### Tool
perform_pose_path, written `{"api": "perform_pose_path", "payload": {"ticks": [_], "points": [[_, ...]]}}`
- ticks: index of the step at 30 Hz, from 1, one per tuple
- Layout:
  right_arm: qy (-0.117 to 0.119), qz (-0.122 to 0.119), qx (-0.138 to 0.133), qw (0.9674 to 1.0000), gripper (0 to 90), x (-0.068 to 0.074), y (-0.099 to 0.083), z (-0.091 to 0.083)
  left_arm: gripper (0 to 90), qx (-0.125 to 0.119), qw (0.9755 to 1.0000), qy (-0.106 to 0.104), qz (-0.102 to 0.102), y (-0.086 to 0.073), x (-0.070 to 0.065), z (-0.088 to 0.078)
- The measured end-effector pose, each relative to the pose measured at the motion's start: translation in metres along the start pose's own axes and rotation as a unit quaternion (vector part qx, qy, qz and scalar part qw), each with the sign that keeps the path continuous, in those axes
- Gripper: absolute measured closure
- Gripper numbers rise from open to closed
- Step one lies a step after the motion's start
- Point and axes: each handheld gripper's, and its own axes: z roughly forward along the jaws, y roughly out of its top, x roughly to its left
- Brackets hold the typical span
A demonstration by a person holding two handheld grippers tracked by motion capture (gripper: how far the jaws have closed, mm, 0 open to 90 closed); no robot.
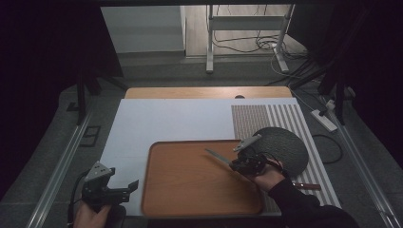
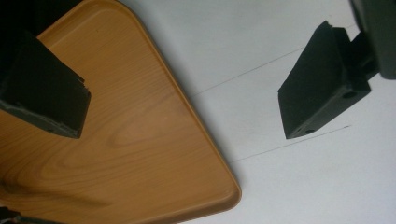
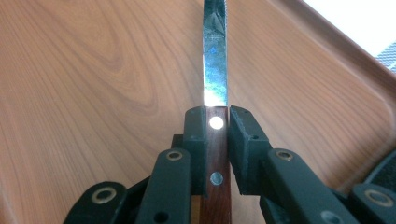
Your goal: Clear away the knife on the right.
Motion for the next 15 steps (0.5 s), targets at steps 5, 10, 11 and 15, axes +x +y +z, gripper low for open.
{"api": "perform_pose_path", "payload": {"ticks": [5, 10, 11, 15], "points": [[-0.003, 0.002, 0.015, 0.9999, 77.5, -0.002, -0.004, 0.009, 3.1, -0.001, 1.0000, -0.001, 0.000, 0.000, 0.000, 0.000], [-0.001, 0.000, 0.030, 0.9996, 77.4, -0.002, -0.006, 0.016, 3.1, -0.001, 1.0000, -0.001, 0.001, 0.000, 0.000, 0.000], [-0.001, -0.002, 0.034, 0.9994, 77.4, -0.001, -0.006, 0.017, 3.1, -0.001, 1.0000, -0.001, 0.001, 0.000, 0.000, 0.000], [0.005, -0.006, 0.043, 0.9990, 76.6, -0.001, -0.007, 0.019, 3.1, -0.001, 1.0000, -0.002, 0.001, 0.000, 0.000, 0.000]]}}
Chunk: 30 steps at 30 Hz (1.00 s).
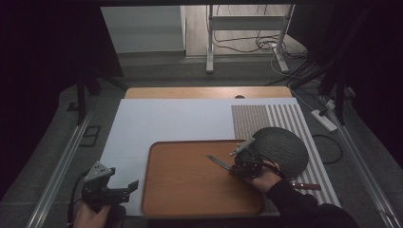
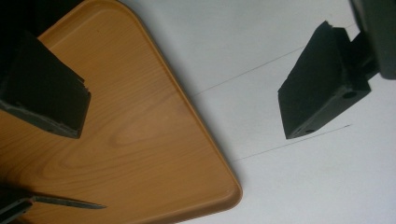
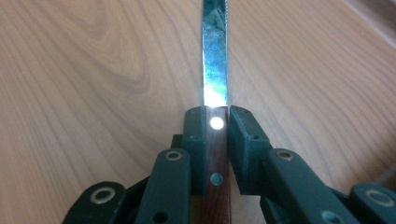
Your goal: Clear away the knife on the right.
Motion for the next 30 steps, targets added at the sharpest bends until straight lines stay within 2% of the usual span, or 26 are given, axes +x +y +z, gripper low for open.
{"api": "perform_pose_path", "payload": {"ticks": [2, 5, 7, 8, 11, 12, 17, 19, 24, 26, 30], "points": [[0.009, 0.007, 0.002, 0.9999, 71.2, -0.001, 0.000, -0.001, 3.1, 0.000, 1.0000, 0.000, 0.000, 0.000, 0.000, 0.000], [0.012, 0.011, -0.019, 0.9997, 63.3, -0.005, 0.002, -0.010, 3.1, 0.001, 1.0000, 0.001, 0.000, 0.000, 0.000, 0.000], [0.006, 0.006, -0.031, 0.9995, 62.6, -0.005, 0.006, -0.016, 3.1, 0.002, 1.0000, 0.001, 0.000, 0.000, 0.000, 0.000], [0.007, 0.001, -0.034, 0.9994, 66.6, -0.005, 0.008, -0.018, 3.1, 0.002, 1.0000, 0.001, 0.001, 0.000, 0.000, 0.000], [0.023, -0.019, -0.032, 0.9990, 85.8, 0.000, 0.013, -0.019, 3.1, 0.002, 1.0000, 0.001, 0.001, 0.000, 0.000, 0.000], [0.026, -0.028, -0.029, 0.9988, 89.2, 0.003, 0.015, -0.017, 3.1, 0.002, 1.0000, 0.001, 0.001, 0.000, 0.000, 0.000], [0.031, -0.058, -0.008, 0.9978, 89.7, 0.012, 0.024, -0.002, 3.1, 0.002, 1.0000, 0.001, 0.001, 0.000, 0.000, 0.000], [0.030, -0.061, 0.000, 0.9977, 89.7, 0.012, 0.025, 0.005, 3.1, 0.002, 1.0000, 0.001, 0.001, 0.000, 0.000, 0.000], [0.033, -0.052, 0.011, 0.9980, 89.7, 0.006, 0.024, 0.014, 3.1, 0.002, 1.0000, 0.001, 0.002, 0.000, 0.000, 0.000], [0.020, -0.054, 0.014, 0.9983, 89.7, 0.005, 0.023, 0.012, 3.1, 0.002, 1.0000, 0.001, 0.001, 0.000, 0.000, 0.000], [0.010, -0.041, 0.019, 0.9989, 89.7, -0.003, 0.018, 0.008, 3.1, 0.001, 1.0000, 0.000, 0.002, 0.000, 0.000, 0.000]]}}
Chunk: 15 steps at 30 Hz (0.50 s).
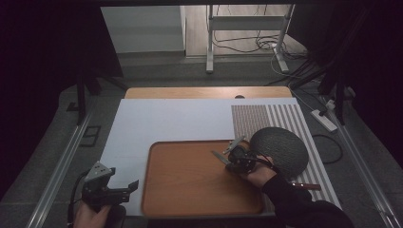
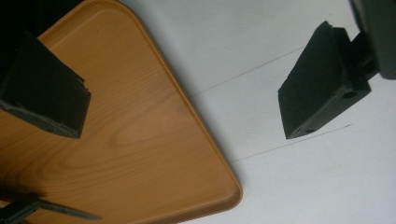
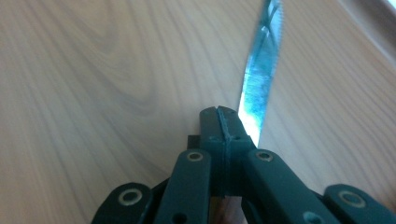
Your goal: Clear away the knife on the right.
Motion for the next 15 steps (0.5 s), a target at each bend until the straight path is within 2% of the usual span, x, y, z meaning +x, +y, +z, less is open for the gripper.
{"api": "perform_pose_path", "payload": {"ticks": [7, 15], "points": [[-0.010, 0.024, 0.007, 0.9996, 89.7, -0.009, -0.012, -0.008, 3.1, 0.000, 1.0000, 0.000, 0.001, 0.000, 0.000, 0.000], [-0.013, 0.040, 0.014, 0.9990, 89.7, -0.017, -0.025, -0.015, 3.1, 0.000, 1.0000, 0.000, 0.002, 0.000, 0.000, 0.000]]}}
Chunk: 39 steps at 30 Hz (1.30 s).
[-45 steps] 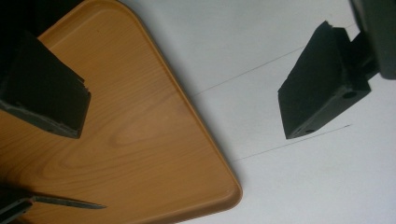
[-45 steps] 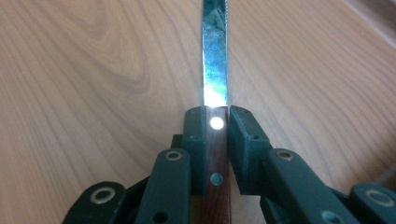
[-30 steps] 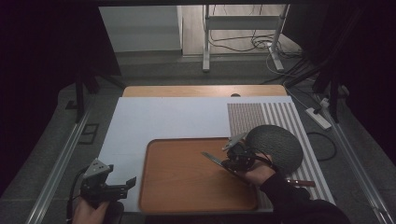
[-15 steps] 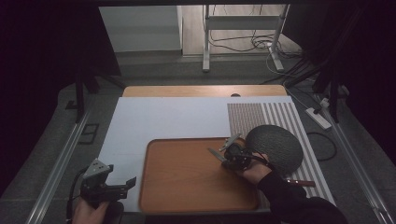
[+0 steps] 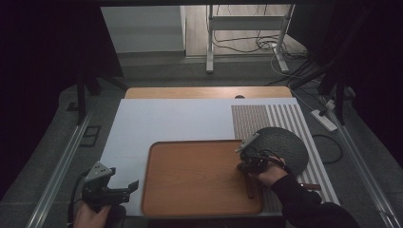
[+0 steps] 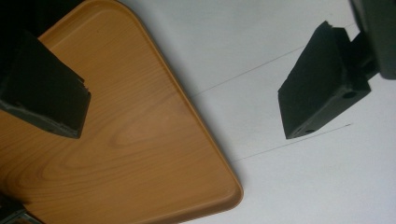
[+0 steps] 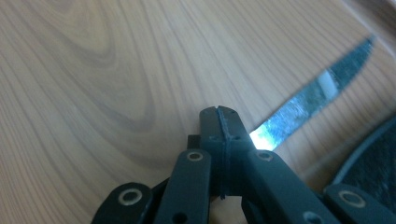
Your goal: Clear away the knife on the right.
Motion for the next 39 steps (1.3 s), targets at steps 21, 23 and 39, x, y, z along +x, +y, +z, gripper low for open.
{"api": "perform_pose_path", "payload": {"ticks": [21, 23, 39], "points": [[0.017, 0.033, -0.032, 0.9988, 75.1, -0.013, -0.009, -0.014, 3.1, 0.001, 1.0000, 0.000, 0.001, 0.000, 0.000, 0.000], [0.015, 0.034, -0.040, 0.9985, 68.3, -0.012, -0.008, -0.016, 3.1, 0.001, 1.0000, -0.001, 0.001, 0.000, 0.000, 0.000], [-0.022, 0.048, -0.095, 0.9941, 3.2, -0.015, -0.019, -0.038, 3.1, 0.003, 1.0000, -0.002, 0.001, 0.000, 0.000, 0.001]]}}
